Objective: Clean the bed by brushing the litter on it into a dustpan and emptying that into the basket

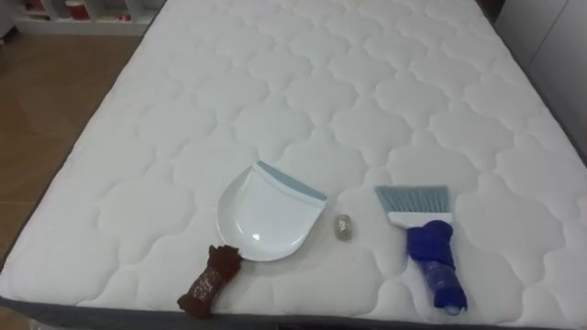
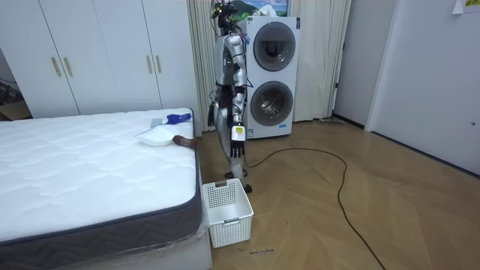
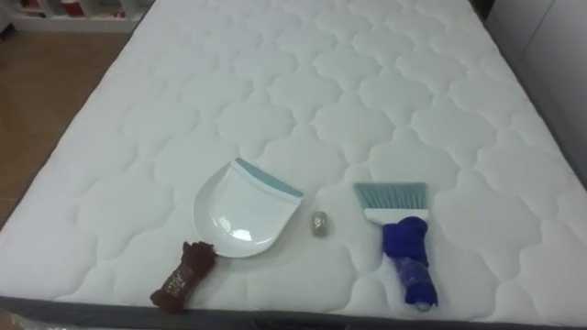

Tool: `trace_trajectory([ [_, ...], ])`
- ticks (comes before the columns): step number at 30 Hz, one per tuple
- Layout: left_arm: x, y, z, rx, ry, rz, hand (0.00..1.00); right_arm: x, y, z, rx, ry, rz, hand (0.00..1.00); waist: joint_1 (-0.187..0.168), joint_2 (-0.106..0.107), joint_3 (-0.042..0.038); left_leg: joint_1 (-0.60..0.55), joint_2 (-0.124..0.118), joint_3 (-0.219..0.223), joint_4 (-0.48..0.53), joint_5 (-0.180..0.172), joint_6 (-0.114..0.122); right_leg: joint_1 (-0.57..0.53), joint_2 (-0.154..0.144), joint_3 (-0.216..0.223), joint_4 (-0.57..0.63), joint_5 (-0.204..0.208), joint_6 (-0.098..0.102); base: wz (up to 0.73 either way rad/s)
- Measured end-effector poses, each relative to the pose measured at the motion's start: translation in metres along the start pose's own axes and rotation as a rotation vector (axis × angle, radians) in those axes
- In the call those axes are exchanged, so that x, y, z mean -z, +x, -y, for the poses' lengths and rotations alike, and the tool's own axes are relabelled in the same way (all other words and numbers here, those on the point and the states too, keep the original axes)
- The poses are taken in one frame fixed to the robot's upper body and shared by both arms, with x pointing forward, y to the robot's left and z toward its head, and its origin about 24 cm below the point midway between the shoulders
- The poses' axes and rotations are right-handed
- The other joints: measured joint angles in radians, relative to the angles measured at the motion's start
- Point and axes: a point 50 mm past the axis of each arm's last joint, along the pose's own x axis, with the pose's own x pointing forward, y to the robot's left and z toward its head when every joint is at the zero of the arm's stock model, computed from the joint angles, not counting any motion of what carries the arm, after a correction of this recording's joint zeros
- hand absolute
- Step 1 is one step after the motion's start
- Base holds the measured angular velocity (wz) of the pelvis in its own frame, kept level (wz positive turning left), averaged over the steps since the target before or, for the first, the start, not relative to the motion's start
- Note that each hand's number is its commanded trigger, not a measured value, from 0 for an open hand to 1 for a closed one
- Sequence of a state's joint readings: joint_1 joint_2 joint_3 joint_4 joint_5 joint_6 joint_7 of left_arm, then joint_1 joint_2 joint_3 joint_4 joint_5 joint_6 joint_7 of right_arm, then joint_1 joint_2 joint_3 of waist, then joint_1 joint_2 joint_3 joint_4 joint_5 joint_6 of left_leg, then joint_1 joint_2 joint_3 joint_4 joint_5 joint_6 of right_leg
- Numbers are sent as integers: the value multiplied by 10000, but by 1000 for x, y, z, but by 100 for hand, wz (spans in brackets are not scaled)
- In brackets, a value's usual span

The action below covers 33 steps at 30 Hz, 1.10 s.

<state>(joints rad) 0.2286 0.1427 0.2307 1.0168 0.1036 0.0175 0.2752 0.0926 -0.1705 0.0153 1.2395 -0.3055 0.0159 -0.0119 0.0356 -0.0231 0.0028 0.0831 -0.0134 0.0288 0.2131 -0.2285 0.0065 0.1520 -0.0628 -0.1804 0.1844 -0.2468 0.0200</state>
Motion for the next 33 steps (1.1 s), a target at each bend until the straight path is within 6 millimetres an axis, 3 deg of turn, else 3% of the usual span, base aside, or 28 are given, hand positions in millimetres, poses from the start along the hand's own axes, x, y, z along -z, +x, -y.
trace_trajectory([
  [2, -21, 0, -5, -601, -667, 913, 0, -1, 0, 0, 56, -18, 173, 0, -7, 20, -28, -15, -6, -18, -2, 2, 0, -16, -5, -25, 10, 0, 0, 0],
  [7, -72, -7, -12, -1635, -1527, 3381, 0, -6, 0, 1, 139, 60, 577, 0, -22, -70, -8, -26, -8, -50, 4, 5, 0, 13, -15, -126, 11, 0, 0, 3],
  [12, -117, -25, -19, -2243, -2382, 5714, 0, -13, -1, 3, 200, 61, 1093, 0, -16, -120, -32, -116, -16, -54, 25, 4, 0, -68, -18, -129, 10, 1, -1, 0],
  [16, -134, -34, -20, -2221, -2660, 6675, 0, -12, -1, 2, 79, 318, 1087, 0, -29, -124, -37, -183, -17, -59, 72, 4, 0, -110, -21, -138, 3, 2, 0, 0],
  [26, -157, -52, 8, -907, -2132, 8121, 0, -15, -1, 2, -305, 711, 1313, 0, -314, -56, -27, -157, -21, -138, 93, 6, 0, -63, -17, -175, 16, 10, -8, 1],
  [33, -168, -56, 11, -580, -2150, 8581, 0, -12, -1, 0, -491, 1734, 1267, 0, -452, -128, 35, -197, -6, -71, 65, 5, -1, -144, -8, -127, 15, 14, -14, -1],
])
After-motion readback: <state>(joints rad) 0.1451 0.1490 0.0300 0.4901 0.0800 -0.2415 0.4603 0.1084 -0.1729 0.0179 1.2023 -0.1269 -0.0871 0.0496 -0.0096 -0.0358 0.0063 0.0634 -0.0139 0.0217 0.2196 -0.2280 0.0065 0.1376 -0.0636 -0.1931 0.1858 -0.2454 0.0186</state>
